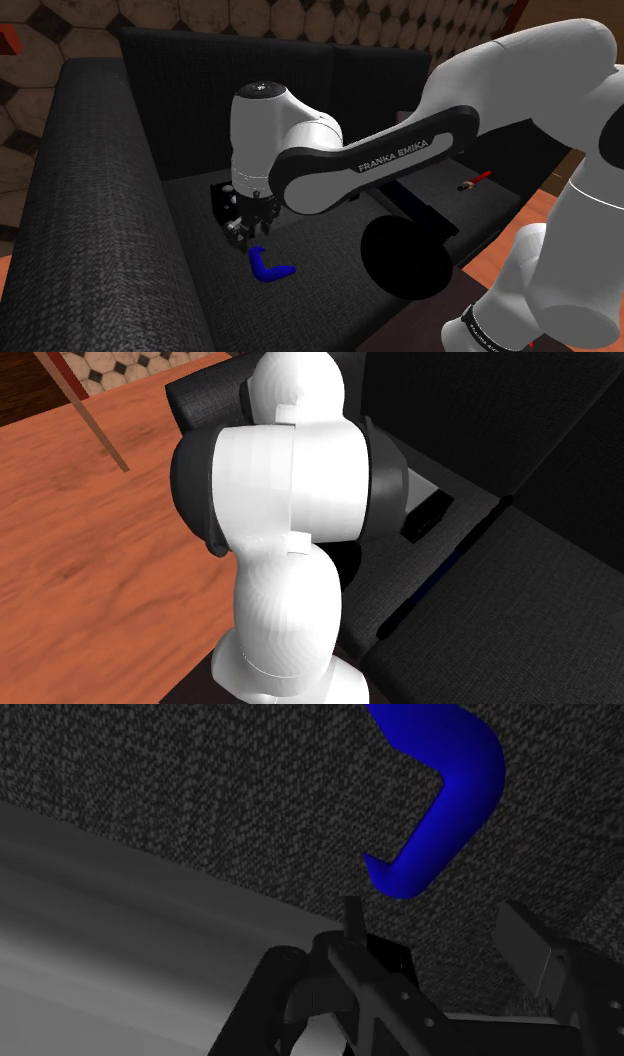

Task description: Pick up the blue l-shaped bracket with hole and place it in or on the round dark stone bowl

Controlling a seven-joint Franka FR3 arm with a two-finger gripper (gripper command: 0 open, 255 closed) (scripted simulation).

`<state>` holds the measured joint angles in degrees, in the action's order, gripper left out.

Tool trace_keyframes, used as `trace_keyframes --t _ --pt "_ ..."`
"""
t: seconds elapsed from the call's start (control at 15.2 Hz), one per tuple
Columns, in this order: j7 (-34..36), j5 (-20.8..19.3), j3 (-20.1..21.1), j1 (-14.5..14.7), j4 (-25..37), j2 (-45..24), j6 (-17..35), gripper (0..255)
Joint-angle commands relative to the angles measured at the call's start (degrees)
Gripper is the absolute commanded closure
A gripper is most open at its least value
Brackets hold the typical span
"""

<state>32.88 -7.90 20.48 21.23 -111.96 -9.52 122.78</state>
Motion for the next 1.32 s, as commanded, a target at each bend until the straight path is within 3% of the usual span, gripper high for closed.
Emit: trace_keyframes --t 0.0,0.2,0.66,1.19,1.25 --pt "-0.08 1.57 0.71 0.25 -2.8 1.64 1.03 0" --pt "-0.08 4.04 1.85 0.87 -6.79 3.83 2.64 0" --pt "1.2 2.16 1.53 1.14 -9.06 0.51 7.93 0" --pt "1.2 2.17 1.53 1.15 -9.06 0.52 7.92 0" --pt "1.2 2.17 1.53 1.15 -9.06 0.52 7.92 255"
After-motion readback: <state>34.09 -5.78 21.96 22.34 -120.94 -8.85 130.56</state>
